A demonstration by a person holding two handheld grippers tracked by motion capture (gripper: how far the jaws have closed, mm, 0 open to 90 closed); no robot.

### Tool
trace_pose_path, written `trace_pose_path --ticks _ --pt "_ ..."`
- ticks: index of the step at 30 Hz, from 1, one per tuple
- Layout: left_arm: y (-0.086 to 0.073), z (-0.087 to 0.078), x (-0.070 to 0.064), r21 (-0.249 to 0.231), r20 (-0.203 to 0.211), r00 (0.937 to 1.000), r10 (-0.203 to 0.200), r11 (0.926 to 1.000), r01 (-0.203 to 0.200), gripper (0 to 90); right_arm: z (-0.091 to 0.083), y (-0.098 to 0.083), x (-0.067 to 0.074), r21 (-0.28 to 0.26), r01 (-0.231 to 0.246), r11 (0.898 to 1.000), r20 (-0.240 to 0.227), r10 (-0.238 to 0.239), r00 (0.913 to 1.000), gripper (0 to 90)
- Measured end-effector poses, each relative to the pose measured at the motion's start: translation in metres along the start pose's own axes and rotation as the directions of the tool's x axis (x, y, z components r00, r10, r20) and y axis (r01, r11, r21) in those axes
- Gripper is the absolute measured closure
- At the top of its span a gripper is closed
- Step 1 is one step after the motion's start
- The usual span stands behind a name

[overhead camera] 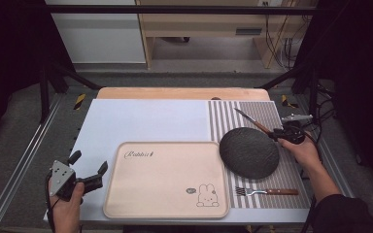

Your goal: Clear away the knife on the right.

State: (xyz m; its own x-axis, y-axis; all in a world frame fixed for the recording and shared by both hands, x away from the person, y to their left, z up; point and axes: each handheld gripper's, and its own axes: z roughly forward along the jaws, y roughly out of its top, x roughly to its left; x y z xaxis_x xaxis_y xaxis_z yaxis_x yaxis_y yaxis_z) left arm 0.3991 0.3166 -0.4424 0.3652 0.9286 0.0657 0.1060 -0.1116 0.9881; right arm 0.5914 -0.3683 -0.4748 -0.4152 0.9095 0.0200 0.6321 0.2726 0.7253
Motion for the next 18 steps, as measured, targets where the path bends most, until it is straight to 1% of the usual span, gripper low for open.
trace_pose_path --ticks 6,12,18 --pt "-0.0002 0.0003 0.0000 0.002 0.000 1.0000 -0.002 1.0000 0.002 2.3 0.0032 0.0010 0.0002 0.016 0.008 1.000 -0.004 -0.008 1.0000 64.8" --pt "-0.0003 0.0003 0.0004 0.002 -0.001 1.0000 -0.003 1.0000 0.003 2.3 0.0046 0.0020 -0.0001 0.022 0.023 1.000 0.001 -0.023 0.9997 68.3" --pt "-0.0004 0.0004 0.0003 0.003 0.000 1.0000 -0.005 1.0000 0.005 2.3 0.0050 0.0024 0.0004 0.024 0.036 0.999 0.005 -0.036 0.9993 68.7"
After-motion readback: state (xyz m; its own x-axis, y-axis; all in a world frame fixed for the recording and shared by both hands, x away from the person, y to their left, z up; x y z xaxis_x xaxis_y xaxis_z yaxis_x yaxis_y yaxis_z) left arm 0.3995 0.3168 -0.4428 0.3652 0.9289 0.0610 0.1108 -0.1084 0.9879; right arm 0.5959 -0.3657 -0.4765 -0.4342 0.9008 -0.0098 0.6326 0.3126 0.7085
